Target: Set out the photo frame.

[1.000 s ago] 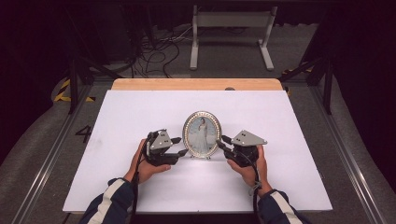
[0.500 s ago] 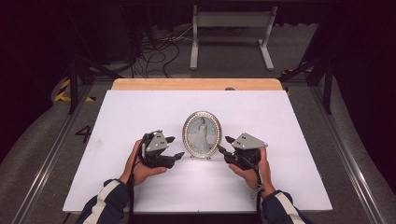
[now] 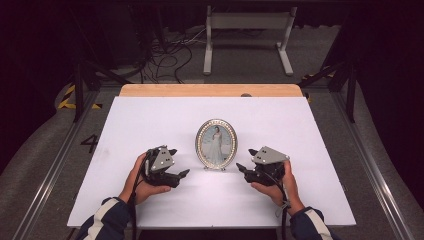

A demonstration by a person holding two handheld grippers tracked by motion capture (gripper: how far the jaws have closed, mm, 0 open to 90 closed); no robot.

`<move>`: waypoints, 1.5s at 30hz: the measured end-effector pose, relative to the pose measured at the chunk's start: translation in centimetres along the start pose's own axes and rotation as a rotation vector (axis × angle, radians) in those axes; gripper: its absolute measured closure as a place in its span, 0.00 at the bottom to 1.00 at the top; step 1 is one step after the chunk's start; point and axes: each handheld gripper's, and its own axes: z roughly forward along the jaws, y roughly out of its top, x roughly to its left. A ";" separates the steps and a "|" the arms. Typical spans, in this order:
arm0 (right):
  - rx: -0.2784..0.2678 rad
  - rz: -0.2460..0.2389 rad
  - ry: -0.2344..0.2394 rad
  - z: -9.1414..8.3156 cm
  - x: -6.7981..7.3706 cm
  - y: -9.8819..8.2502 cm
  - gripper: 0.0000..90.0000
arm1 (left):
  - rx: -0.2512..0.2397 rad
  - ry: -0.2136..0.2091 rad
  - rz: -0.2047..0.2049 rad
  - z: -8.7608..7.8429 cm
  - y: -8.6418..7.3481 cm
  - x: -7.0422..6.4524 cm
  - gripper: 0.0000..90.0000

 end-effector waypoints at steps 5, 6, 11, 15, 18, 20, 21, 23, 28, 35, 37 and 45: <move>0.009 -0.004 0.000 -0.4 -0.2 -0.9 0.39 | -0.009 0.001 0.001 -0.1 0.0 -0.1 0.23; 0.008 -0.003 -0.002 -0.5 -0.2 -1.0 0.38 | -0.008 0.004 0.006 -0.1 -0.1 -0.1 0.23; 0.001 0.003 -0.018 -1.1 -0.5 -1.6 0.38 | -0.020 0.001 0.004 -0.3 -0.1 -0.2 0.22; -0.002 0.003 -0.036 -1.7 -0.6 -2.1 0.36 | -0.030 -0.002 0.005 -0.9 -0.4 -0.4 0.22; -0.002 0.003 -0.043 -2.2 -0.8 -2.5 0.35 | -0.036 -0.002 0.006 -1.6 -0.8 -0.4 0.21; 0.002 0.001 -0.049 -2.4 -0.8 -2.8 0.34 | -0.034 0.007 0.012 -1.9 -1.0 -0.5 0.21; 0.004 -0.003 -0.053 -2.5 -0.9 -2.9 0.33 | -0.038 0.009 0.008 -2.2 -1.2 -0.5 0.21; 0.003 0.001 -0.052 -2.7 -0.9 -3.1 0.33 | -0.043 0.013 0.000 -2.6 -1.5 -0.4 0.20; -0.012 0.002 -0.058 -3.5 -1.0 -3.7 0.31 | -0.052 0.033 -0.007 -4.0 -2.6 -0.5 0.19; -0.049 0.019 -0.070 -5.0 -1.1 -4.5 0.27 | -0.060 0.064 -0.020 -5.8 -4.1 -0.3 0.17; -0.053 0.028 -0.081 -5.4 -1.3 -4.8 0.26 | -0.064 0.070 -0.028 -6.3 -4.6 -0.2 0.16; -0.055 0.061 -0.103 -6.9 -2.0 -6.7 0.23 | -0.079 0.087 -0.107 -8.2 -7.0 0.9 0.13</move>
